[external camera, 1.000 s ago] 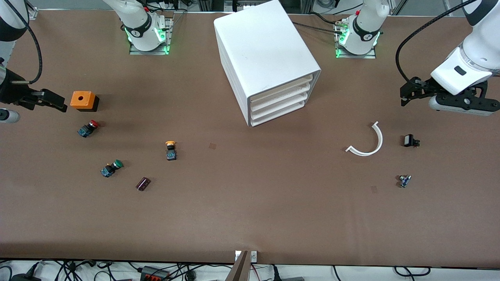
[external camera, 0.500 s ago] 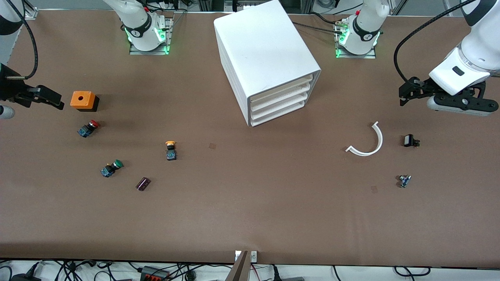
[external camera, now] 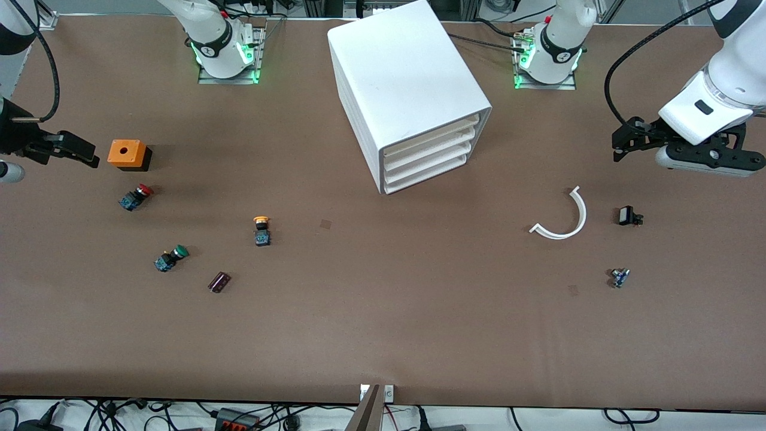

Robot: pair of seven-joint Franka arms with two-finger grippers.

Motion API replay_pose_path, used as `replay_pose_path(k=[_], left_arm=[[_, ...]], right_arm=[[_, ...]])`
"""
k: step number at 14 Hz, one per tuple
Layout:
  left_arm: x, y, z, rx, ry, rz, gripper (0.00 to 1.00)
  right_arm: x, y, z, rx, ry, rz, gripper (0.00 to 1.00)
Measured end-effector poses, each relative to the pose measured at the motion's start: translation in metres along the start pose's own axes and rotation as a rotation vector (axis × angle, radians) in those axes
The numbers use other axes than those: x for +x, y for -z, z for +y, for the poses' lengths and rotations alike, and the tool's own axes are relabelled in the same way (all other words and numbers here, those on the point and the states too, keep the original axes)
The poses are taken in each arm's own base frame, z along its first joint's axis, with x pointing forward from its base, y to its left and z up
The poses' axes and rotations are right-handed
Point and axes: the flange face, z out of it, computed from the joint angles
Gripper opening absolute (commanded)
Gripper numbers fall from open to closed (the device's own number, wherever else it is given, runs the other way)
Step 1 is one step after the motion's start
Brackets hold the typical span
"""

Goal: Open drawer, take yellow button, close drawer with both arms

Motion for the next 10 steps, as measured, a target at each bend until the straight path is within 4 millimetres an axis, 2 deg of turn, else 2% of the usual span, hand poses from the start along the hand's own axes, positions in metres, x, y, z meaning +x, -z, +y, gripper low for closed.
replay_pose_path(k=[10], left_arm=[[-0.0009, -0.0006, 0.0000, 0.000, -0.001, -0.008, 1.00]], right_arm=[[-0.0008, 0.0015, 0.0016, -0.001, -0.002, 0.002, 1.00]])
